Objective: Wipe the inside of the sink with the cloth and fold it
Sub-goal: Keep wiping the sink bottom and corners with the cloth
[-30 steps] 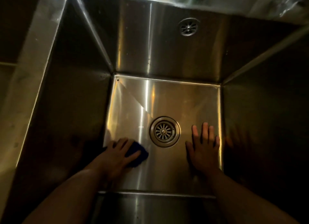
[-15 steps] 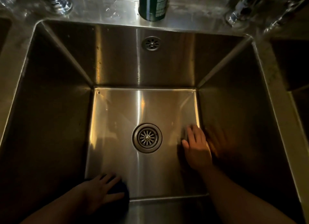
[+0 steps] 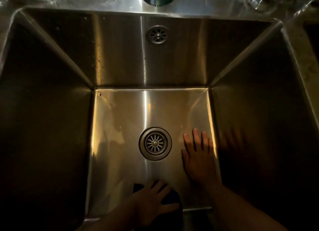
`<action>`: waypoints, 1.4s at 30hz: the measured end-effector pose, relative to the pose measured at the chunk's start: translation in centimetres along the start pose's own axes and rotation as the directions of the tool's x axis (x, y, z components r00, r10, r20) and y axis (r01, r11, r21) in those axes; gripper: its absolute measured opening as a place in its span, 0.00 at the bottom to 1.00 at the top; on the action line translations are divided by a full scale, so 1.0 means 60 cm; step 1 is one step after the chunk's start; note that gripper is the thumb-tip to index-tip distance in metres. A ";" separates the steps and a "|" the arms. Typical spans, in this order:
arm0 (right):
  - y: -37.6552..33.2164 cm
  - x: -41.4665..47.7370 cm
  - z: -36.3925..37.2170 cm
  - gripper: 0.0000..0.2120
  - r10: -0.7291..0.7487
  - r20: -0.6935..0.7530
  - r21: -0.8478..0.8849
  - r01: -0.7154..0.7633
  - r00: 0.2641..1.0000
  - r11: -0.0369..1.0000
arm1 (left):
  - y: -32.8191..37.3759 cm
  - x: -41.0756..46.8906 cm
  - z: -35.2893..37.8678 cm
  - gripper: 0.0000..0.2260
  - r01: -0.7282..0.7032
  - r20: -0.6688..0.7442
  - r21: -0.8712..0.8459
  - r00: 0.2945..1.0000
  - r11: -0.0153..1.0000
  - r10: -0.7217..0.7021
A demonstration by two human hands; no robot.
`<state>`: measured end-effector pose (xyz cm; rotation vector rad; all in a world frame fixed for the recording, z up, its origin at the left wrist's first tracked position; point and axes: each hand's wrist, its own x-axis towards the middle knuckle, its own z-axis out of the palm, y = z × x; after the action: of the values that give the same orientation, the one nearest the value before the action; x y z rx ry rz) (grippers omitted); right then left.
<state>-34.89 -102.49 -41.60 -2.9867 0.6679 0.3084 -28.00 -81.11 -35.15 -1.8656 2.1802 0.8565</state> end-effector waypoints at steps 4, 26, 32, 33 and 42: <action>0.001 0.007 0.007 0.27 -0.015 -0.009 -0.058 0.015 1.000 0.998 | 0.030 0.066 -0.004 0.23 -0.113 -0.042 0.048 0.992 0.992 0.115; -0.018 0.036 0.001 0.29 -0.080 0.018 -0.029 0.080 0.997 0.996 | 0.038 0.086 -0.005 0.21 0.010 -0.145 0.053 0.989 0.999 -0.003; -0.029 0.046 -0.035 0.25 0.017 -0.032 0.048 -0.015 0.999 0.999 | 0.049 0.119 -0.020 0.19 0.073 -0.073 -0.018 0.995 0.997 -0.074; -0.031 0.053 -0.047 0.25 0.048 -0.064 0.090 -0.042 0.997 0.995 | 0.050 0.137 -0.025 0.19 0.082 -0.124 -0.093 0.988 0.992 -0.094; 0.002 0.125 -0.140 0.23 0.092 -0.220 0.358 -0.007 0.971 0.934 | -0.051 0.192 -0.084 0.22 0.335 -0.369 -0.374 0.802 0.865 -0.470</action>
<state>-26.80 -106.62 -34.93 -2.6797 0.7309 -0.1544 -26.36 -93.77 -37.28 -2.7935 1.7908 0.7377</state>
